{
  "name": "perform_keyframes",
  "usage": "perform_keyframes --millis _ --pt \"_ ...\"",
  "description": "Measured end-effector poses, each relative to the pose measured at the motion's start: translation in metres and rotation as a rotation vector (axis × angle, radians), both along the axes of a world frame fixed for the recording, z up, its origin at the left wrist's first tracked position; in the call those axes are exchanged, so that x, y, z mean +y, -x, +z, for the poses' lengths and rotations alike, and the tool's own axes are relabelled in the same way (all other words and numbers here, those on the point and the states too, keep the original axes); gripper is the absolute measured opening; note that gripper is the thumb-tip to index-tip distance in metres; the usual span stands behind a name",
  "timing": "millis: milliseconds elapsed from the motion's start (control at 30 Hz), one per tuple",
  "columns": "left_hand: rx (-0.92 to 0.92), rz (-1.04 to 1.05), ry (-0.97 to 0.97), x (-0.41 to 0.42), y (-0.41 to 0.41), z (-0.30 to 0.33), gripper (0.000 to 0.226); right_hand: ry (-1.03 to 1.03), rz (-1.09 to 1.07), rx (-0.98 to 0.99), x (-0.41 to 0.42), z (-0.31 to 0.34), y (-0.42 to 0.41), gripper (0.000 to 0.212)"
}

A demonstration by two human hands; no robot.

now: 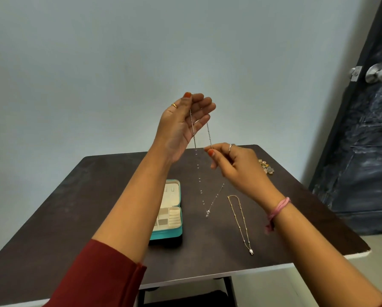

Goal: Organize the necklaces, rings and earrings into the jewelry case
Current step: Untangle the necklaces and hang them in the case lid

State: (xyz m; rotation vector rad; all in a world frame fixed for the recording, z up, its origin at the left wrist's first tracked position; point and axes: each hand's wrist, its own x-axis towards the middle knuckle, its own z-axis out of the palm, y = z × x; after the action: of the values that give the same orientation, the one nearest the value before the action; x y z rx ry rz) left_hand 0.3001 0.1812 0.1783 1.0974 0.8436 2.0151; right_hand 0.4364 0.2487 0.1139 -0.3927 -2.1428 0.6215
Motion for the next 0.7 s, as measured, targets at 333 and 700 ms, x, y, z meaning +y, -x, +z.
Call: perform_keyframes --millis 333,700 --pt "0.331 0.07 0.132 0.005 -0.005 -0.007 0.028 -0.353 -0.096 -0.325 -0.045 0.043 -0.01 0.023" --pt "0.406 -0.154 0.172 -0.005 -0.009 -0.012 0.028 0.298 0.153 -0.074 -0.017 0.101 -0.028 0.019"
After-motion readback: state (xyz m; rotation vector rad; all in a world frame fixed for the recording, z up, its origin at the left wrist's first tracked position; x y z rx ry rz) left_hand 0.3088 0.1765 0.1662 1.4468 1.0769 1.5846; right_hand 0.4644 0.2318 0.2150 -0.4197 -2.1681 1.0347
